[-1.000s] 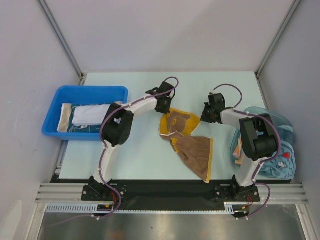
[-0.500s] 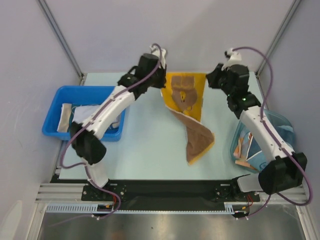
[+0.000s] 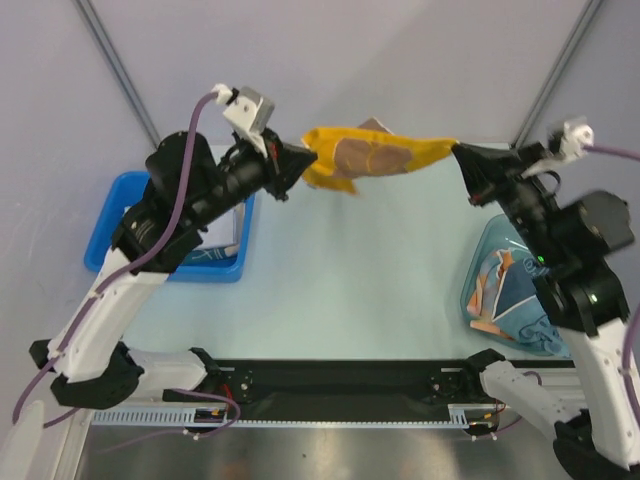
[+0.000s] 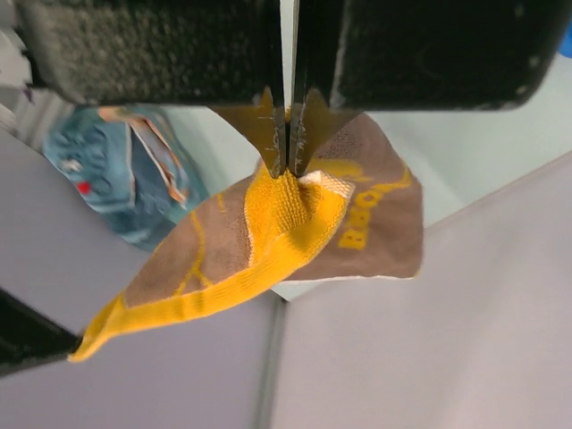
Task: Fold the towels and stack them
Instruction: Flatten out the crumpled towel
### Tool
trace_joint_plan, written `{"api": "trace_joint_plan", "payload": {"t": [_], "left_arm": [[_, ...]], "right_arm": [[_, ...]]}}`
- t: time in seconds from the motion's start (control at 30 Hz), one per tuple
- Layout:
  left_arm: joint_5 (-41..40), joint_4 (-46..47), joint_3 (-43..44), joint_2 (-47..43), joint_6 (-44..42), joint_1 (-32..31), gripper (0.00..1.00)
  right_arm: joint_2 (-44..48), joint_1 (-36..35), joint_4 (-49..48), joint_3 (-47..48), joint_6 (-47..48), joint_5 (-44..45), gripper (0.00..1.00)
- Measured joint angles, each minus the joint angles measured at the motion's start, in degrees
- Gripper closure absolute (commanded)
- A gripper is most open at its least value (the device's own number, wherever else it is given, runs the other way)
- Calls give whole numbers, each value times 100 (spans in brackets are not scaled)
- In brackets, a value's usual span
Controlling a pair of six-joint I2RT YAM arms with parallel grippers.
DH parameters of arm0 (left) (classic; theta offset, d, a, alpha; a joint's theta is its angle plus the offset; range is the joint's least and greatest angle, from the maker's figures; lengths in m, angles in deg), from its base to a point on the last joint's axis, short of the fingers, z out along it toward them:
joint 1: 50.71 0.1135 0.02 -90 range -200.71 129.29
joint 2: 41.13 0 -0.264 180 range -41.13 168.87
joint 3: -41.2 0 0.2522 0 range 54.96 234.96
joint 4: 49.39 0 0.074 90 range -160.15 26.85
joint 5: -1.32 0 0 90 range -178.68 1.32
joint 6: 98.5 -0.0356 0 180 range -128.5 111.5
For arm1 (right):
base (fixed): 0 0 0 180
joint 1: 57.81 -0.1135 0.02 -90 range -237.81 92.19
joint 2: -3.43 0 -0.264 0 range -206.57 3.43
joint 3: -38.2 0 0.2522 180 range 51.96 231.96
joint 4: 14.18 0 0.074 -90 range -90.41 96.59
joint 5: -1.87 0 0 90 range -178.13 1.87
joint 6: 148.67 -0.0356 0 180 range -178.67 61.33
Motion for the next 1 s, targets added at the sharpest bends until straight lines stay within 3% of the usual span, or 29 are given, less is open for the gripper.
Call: {"api": "trace_joint_plan", "payload": {"t": [0.23, 0.4, 0.53, 0.67, 0.77, 1.0], "left_arm": [[313, 46, -1008, -966, 170, -699, 100], [192, 57, -1064, -1023, 240, -970, 100], [-444, 9, -914, -730, 262, -960, 100], [-804, -28, -870, -232, 256, -586, 100], [-699, 66, -918, 415, 264, 122, 100], [-129, 752, -634, 2730, 173, 1305, 100]], "right_arm": [[1325, -94, 348, -306, -144, -313, 100], [1331, -94, 374, -343, -284, -308, 100], [1058, -92, 267, -387, -214, -37, 100], [527, -72, -223, -848, -52, 175, 100], [-170, 162, -809, -1429, -22, 42, 100], [-3132, 1012, -2371, -1851, -11, -772, 100]]}}
